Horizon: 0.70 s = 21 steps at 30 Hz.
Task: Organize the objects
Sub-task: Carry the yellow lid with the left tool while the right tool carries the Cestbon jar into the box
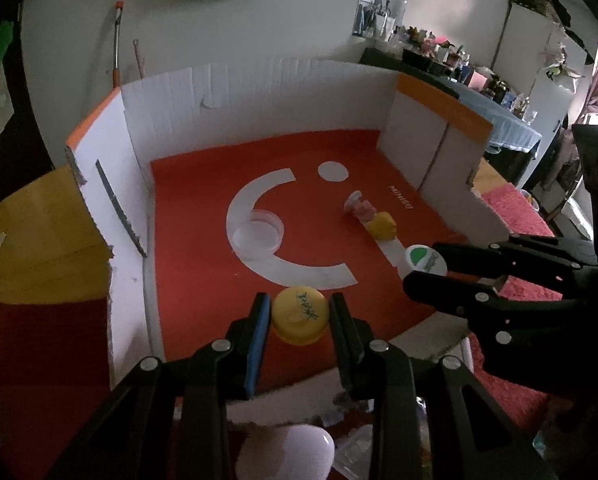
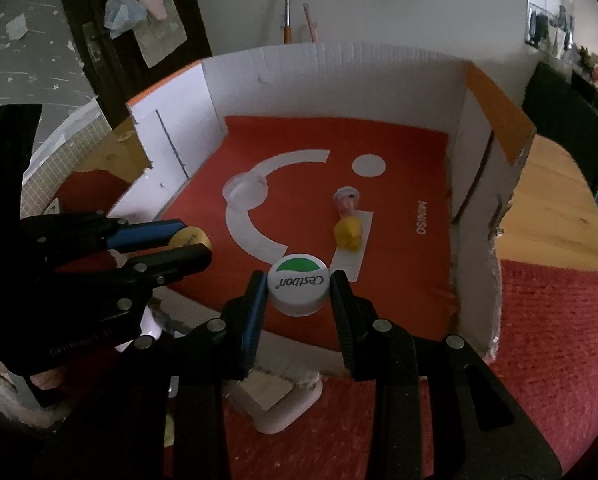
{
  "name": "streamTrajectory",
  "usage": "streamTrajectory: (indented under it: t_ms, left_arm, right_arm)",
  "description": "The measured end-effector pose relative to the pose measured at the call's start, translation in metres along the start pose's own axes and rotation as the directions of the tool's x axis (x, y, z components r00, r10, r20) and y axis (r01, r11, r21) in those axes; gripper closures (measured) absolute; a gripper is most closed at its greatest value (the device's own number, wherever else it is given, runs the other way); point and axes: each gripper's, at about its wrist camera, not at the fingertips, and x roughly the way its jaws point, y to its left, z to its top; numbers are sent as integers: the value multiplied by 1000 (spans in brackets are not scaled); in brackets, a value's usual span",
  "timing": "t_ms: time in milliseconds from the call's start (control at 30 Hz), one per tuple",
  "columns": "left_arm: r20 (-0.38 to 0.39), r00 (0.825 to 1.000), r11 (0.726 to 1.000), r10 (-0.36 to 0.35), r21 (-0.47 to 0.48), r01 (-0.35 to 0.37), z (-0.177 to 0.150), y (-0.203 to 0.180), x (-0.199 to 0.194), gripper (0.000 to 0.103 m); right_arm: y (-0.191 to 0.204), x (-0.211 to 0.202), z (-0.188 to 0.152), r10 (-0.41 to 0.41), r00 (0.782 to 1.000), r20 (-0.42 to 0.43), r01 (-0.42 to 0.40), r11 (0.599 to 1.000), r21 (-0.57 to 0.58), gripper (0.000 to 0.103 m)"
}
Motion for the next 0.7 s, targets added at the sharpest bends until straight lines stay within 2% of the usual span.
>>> streamTrajectory:
  t_ms: [400, 700]
  left_arm:
    - [-48, 999, 999, -12, -32, 11, 8, 13, 23, 71]
    - [-51, 999, 999, -3, -34, 1, 15, 17, 30, 71]
  right_arm:
    - [-5, 19, 8, 5, 999, -43, -5, 1000, -2, 72]
    - [-8, 31, 13, 12, 998, -64, -11, 1000, 12, 72]
